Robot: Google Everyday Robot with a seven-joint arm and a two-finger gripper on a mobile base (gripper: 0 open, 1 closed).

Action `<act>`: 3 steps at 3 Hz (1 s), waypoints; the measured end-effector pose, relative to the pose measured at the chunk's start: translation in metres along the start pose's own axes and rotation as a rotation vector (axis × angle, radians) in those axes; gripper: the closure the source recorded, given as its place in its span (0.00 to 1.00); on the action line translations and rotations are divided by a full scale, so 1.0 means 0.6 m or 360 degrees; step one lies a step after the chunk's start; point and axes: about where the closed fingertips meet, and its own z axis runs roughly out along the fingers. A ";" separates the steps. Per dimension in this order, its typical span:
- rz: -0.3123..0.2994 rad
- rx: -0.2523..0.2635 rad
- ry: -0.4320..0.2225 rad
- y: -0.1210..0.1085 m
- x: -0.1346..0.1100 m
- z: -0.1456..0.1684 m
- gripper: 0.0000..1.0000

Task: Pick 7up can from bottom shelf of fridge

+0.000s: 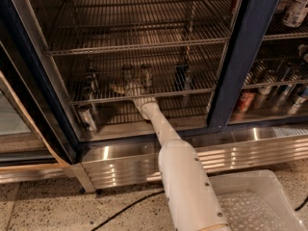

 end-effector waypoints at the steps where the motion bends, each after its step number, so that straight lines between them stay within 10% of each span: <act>1: 0.0000 0.0000 0.0000 0.000 0.000 0.000 0.25; 3: 0.0000 0.0000 0.0000 0.000 0.000 0.000 0.34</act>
Offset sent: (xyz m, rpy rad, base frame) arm 0.0000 0.0000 0.0000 0.0000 0.0000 0.0000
